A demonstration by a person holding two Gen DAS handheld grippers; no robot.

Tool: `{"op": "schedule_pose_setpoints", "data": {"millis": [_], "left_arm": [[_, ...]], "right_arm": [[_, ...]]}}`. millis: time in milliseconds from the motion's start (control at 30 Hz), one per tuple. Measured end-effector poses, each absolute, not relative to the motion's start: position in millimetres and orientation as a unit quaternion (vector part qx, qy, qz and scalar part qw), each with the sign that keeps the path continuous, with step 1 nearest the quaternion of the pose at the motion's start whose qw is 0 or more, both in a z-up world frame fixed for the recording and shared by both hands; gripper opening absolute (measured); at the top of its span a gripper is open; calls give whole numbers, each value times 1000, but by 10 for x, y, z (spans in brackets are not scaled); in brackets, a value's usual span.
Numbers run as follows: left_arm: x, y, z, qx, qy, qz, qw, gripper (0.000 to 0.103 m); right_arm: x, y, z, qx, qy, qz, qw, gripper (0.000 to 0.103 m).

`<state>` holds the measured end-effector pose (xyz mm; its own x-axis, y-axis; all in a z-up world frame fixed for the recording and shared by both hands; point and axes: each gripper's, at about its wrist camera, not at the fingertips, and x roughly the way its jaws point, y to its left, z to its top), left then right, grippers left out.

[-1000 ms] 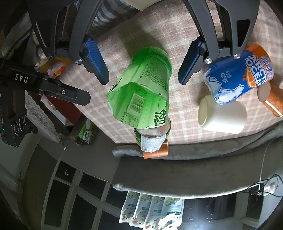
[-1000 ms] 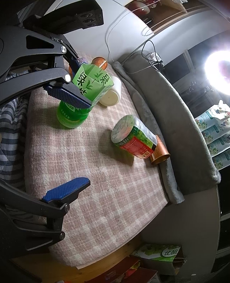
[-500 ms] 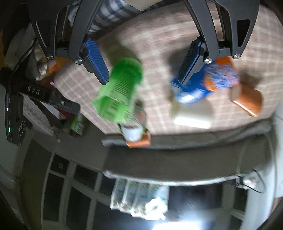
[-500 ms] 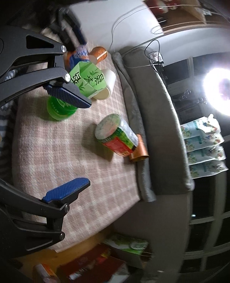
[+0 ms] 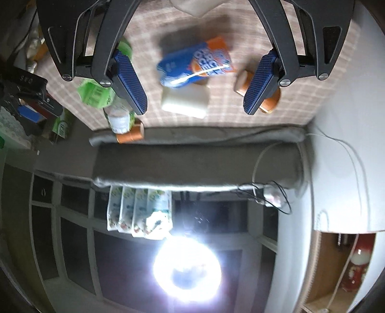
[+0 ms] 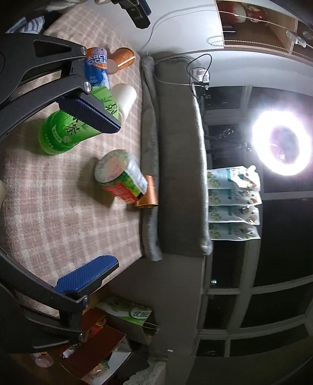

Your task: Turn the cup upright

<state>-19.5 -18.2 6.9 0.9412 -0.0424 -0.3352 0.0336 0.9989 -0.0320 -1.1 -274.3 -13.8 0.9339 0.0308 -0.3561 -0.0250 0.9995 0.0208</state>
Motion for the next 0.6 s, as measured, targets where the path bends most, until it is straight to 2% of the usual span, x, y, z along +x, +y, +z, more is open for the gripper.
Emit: {"op": "schedule_pose_setpoints", "data": {"millis": [600], "left_arm": [[-279,-66,100,-40,167,-12,985,87]], "right_arm": [[-50,-2547,-44,-6,149,5,989,103]]}}
